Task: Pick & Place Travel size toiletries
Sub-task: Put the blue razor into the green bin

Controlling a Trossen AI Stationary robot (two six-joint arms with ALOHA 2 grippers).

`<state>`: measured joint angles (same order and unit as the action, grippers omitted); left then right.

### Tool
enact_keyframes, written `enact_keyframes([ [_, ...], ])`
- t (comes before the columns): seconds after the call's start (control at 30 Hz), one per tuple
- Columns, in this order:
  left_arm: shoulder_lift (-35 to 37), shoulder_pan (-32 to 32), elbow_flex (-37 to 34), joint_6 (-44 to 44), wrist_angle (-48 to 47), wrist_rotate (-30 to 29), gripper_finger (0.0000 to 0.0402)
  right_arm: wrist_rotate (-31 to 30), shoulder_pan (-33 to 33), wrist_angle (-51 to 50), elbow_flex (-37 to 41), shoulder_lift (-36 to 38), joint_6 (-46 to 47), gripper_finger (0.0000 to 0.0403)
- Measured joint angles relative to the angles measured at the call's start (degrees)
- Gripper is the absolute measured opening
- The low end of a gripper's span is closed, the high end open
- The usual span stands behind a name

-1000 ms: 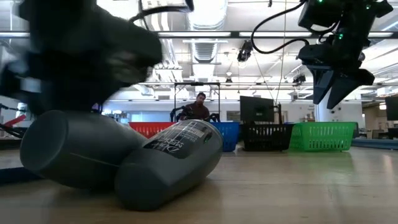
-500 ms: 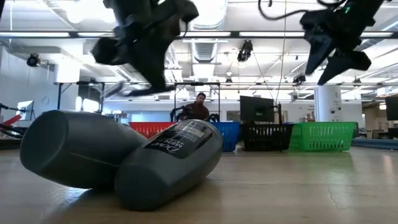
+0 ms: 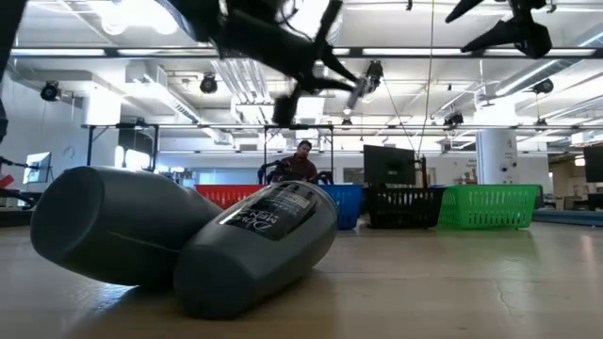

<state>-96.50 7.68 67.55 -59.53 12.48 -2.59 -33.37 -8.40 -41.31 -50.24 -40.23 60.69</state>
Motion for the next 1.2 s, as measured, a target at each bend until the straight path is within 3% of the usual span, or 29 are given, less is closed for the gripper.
enact_keyframes([
  [0.13,-6.27,2.74,4.49,-0.19,3.03,5.96,0.0016,-2.28,0.13,0.08,-1.68,-0.90,0.21,0.0254],
  [0.3,-16.56,3.37,15.65,1.02,3.46,11.78,0.0016,-2.97,0.15,-0.65,-2.65,-2.46,1.24,0.0244],
  [0.47,-24.29,3.37,26.79,3.80,-3.07,17.42,0.0016,-2.87,0.15,-6.41,-2.88,-3.24,5.36,0.0241],
  [0.67,-19.90,3.21,28.31,14.79,-14.89,18.63,0.0016,1.97,-0.95,-12.95,-2.63,-2.90,9.71,0.0265],
  [0.83,-13.83,2.96,25.34,17.96,-11.86,19.07,0.0008,3.64,-1.19,-5.47,-1.24,-3.43,7.19,0.0290],
  [1.03,-12.46,3.00,24.90,17.79,-6.89,16.78,0.0001,1.94,-1.08,8.97,1.37,-5.22,1.32,0.0305],
  [1.2,-12.01,3.54,25.53,21.13,-10.06,12.82,0.0002,1.73,-1.14,4.67,1.64,-7.97,2.05,0.0303],
])
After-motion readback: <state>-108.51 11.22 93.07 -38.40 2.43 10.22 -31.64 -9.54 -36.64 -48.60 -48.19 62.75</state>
